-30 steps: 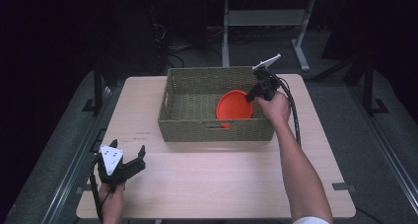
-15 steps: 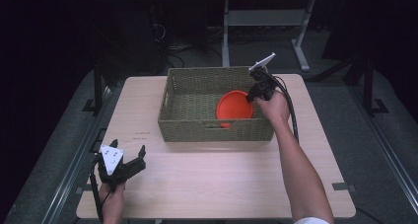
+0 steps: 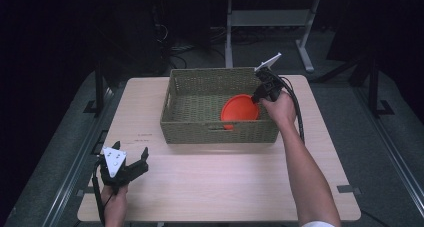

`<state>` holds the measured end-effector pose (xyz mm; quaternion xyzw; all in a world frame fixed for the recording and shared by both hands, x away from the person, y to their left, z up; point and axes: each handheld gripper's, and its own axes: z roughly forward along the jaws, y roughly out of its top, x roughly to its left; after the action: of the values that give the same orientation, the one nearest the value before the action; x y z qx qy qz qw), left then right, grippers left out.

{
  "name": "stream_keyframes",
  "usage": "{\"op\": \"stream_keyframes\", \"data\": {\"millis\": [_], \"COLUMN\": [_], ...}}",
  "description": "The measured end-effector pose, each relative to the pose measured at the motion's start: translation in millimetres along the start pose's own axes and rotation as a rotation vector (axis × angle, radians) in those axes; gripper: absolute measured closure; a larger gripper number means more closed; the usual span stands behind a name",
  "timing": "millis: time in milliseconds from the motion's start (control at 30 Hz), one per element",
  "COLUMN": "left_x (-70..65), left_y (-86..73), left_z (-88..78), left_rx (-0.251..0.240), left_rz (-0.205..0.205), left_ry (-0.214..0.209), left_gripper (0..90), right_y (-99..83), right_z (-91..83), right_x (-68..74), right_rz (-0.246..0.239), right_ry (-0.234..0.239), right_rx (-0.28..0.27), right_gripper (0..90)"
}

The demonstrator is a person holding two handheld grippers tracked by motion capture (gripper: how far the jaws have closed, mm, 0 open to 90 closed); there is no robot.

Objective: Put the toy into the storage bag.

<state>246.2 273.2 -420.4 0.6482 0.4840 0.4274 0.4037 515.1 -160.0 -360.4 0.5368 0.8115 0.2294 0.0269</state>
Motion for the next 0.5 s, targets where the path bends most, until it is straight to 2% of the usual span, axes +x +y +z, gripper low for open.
{"op": "stream_keyframes", "data": {"millis": [33,100,333,500], "left_x": [-0.1,-0.2,0.1,-1.0], "left_y": [0.1,0.1,0.3,0.5], "left_z": [0.0,0.1,0.5,1.7], "left_rx": [0.000,0.001,0.001,0.003], "left_rz": [0.000,0.000,-0.004,-0.003], "left_ry": [0.000,0.000,0.002,-0.001], "left_gripper": [12.7,12.7,12.7,12.8], "right_y": [-0.2,0.0,-0.9,-1.8], "right_z": [-1.0,-2.5,-6.6,-12.0], "right_x": [-0.5,1.0,5.3,7.7], "right_rz": [0.004,0.002,-0.010,-0.011], "right_ry": [0.014,0.007,0.028,0.055], "right_rx": [-0.003,-0.007,-0.014,-0.039], "right_gripper": [76.2,75.8,72.1,68.3]}}
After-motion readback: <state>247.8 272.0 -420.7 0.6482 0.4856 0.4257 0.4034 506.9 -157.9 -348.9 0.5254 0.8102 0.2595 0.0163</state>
